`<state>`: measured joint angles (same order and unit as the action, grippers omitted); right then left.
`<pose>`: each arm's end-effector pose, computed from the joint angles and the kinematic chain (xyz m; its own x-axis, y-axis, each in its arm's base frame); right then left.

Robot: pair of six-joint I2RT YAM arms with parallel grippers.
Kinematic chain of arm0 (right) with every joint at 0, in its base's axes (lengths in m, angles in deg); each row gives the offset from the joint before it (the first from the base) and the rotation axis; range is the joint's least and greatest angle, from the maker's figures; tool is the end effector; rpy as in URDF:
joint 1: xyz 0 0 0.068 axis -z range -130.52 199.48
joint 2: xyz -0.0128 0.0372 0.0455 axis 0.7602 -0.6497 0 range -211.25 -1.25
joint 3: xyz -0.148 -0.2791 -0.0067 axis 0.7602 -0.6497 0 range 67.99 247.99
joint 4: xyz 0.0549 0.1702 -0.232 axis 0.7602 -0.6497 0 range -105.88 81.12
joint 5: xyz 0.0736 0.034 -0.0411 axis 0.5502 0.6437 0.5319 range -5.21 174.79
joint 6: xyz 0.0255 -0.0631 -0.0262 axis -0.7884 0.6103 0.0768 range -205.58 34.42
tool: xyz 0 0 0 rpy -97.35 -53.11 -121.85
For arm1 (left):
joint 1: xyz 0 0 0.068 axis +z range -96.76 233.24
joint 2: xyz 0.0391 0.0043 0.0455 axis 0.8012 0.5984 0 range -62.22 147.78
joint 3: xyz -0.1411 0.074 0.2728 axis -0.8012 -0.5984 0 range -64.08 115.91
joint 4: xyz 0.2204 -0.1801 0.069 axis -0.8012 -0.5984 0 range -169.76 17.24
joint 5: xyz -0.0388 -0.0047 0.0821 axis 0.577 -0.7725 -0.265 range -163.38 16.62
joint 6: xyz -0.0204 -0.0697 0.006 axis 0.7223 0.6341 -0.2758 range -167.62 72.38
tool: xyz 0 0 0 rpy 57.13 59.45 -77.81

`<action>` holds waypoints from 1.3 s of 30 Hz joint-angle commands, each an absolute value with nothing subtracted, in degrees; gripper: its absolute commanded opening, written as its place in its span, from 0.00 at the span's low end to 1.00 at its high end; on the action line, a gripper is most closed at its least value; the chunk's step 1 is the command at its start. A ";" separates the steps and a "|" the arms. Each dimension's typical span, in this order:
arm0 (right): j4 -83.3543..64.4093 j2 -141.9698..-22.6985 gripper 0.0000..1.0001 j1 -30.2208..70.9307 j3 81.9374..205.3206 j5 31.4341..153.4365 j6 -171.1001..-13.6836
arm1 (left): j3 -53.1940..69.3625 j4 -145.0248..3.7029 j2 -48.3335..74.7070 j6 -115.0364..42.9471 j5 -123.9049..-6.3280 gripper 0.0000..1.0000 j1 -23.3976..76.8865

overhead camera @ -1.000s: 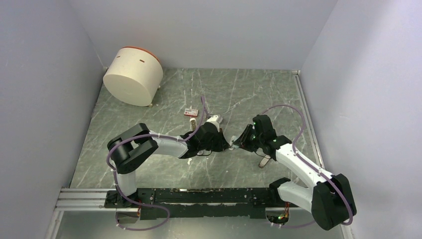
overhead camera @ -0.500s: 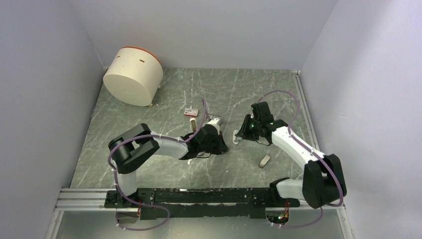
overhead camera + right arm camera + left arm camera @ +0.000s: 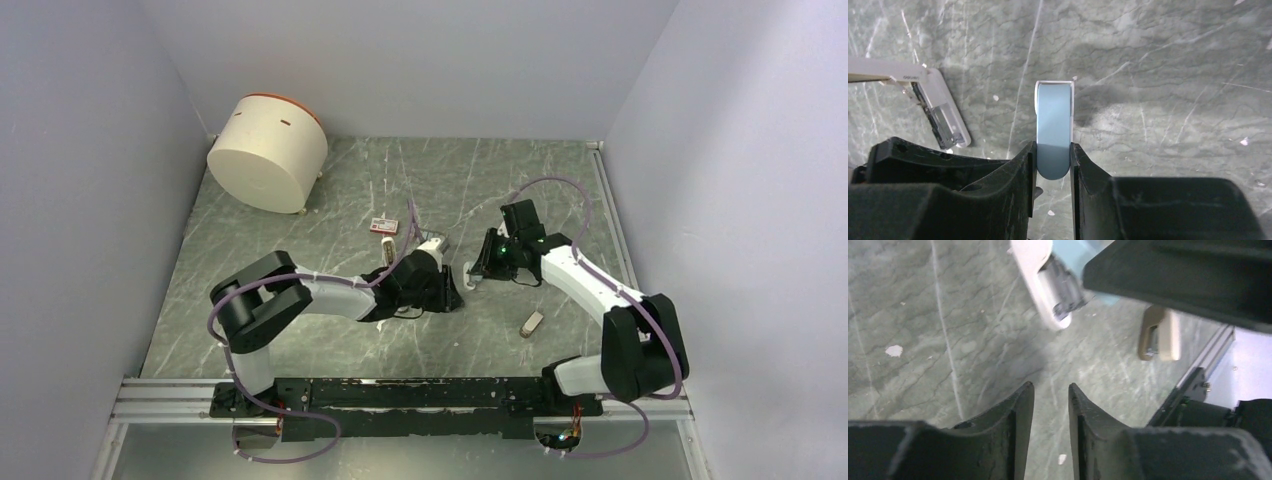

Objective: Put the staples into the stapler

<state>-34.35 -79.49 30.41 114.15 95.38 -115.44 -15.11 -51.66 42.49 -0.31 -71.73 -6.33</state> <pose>0.2766 0.1075 0.2057 -0.8979 0.2075 -0.3881 0.0379 0.9150 0.4016 0.2088 -0.3589 0.1391 -0.8375 -0.0249 -0.5459 0.3809 0.6896 -0.6159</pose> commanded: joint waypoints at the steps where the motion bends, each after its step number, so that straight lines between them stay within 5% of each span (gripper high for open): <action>1: -34.21 -76.96 0.25 30.74 112.82 100.14 -114.75 | -14.47 -48.97 39.30 -0.37 -73.29 0.39 -6.35; 26: -33.28 -71.35 0.23 30.87 108.04 108.15 -118.12 | -21.78 -34.73 38.96 6.46 -71.25 0.39 -3.45; 39: -33.83 -71.28 0.22 30.89 108.22 109.15 -117.68 | -20.73 -32.35 42.07 7.24 -67.73 0.11 -3.27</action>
<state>-33.32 -72.32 30.72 108.16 106.60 -117.70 -21.91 -36.93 40.83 7.40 -70.00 -3.68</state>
